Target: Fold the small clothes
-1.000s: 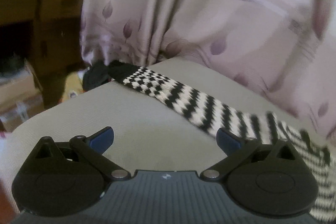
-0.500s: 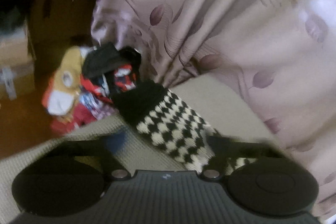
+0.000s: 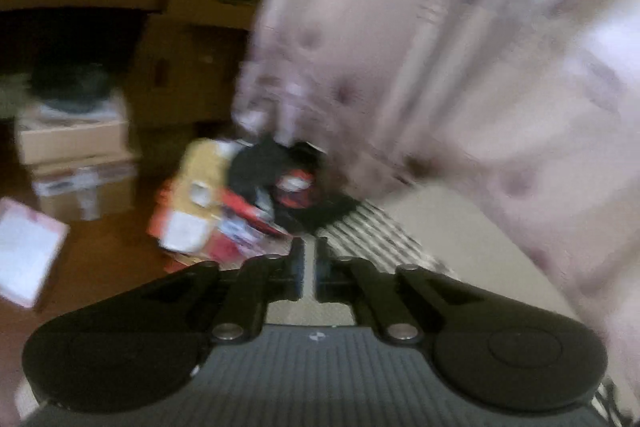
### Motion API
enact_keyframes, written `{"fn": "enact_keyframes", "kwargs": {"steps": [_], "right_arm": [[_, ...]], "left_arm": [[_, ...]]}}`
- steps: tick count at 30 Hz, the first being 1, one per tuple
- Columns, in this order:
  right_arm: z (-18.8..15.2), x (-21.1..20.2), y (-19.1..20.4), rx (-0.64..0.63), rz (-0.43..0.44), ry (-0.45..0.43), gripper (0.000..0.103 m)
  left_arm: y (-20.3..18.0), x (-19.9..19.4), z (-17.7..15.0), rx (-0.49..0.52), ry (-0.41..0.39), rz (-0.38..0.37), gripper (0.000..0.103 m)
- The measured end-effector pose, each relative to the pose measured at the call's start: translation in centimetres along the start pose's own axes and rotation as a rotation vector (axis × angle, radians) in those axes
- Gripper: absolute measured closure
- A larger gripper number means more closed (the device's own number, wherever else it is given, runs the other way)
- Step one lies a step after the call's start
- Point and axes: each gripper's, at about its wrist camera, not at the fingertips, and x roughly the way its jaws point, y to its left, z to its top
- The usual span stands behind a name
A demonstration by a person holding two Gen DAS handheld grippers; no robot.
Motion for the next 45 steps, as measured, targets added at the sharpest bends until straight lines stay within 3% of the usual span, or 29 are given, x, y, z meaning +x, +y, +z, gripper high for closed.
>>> {"fn": "enact_keyframes", "kwargs": {"steps": [1,3,5,6,10,12,15,21,24,25,27,30,40,42,43,44,45], "right_arm": [[0.1,0.0,-0.2,0.01,0.011,0.001,0.055],[0.2,0.1,-0.2,0.01,0.012,0.006,0.054],[0.4,0.2,-0.1,-0.007,0.009,0.017,0.054],[0.4,0.3,0.0,-0.012,0.008,0.021,0.056],[1.2,0.8,-0.8,0.034,-0.005,0.04,0.087],[1.3,0.7,-1.9,0.104,0.018,0.044,0.092],[1.5,0.5,-4.0,0.226,0.067,0.046,0.093],[1.9,0.0,-7.1,0.366,0.174,0.04,0.093],[1.8,0.0,-8.7,0.475,0.26,0.081,0.088],[1.7,-0.2,-9.1,0.485,0.279,0.086,0.077],[1.5,-0.8,-9.4,0.5,0.256,0.077,0.065],[1.3,-1.6,-10.5,0.537,0.247,0.042,0.064],[3.1,2.0,-8.9,0.491,0.193,0.052,0.063],[3.3,2.5,-8.3,0.473,0.159,0.054,0.065],[3.5,2.7,-7.8,0.443,0.129,0.056,0.071],[3.6,3.0,-7.4,0.405,0.103,0.062,0.078],[3.7,3.1,-7.2,0.379,0.072,0.064,0.094]], "left_arm": [[-1.2,-0.9,-0.8,0.037,0.013,-0.034,0.061],[-3.7,-3.2,-3.2,0.109,-0.004,-0.1,0.032],[-6.1,-5.4,-6.1,0.199,-0.018,-0.177,0.02],[-7.3,-6.4,-7.7,0.235,-0.013,-0.217,0.019],[-10.3,-7.7,-12.6,0.245,0.054,-0.351,0.012],[-11.7,-7.4,-14.5,0.28,0.076,-0.352,0.01],[-13.2,-6.7,-16.2,0.313,0.057,-0.368,0.01],[-13.5,-5.8,-17.3,0.281,0.061,-0.355,0.007],[-13.0,-5.8,-17.3,0.262,0.06,-0.38,0.001],[-12.8,-5.7,-17.2,0.256,0.065,-0.381,0.001],[-12.8,-5.4,-17.2,0.241,0.083,-0.377,0.001],[-12.5,-5.1,-17.1,0.213,0.094,-0.373,0.001],[-12.6,-4.9,-17.2,0.218,0.101,-0.351,0.001],[-12.7,-4.8,-17.3,0.221,0.102,-0.349,0.001],[-12.7,-4.8,-17.3,0.22,0.102,-0.349,0.001],[-12.6,-4.8,-17.3,0.219,0.102,-0.35,0.001],[-12.6,-4.8,-17.3,0.219,0.103,-0.351,0.001]]}}
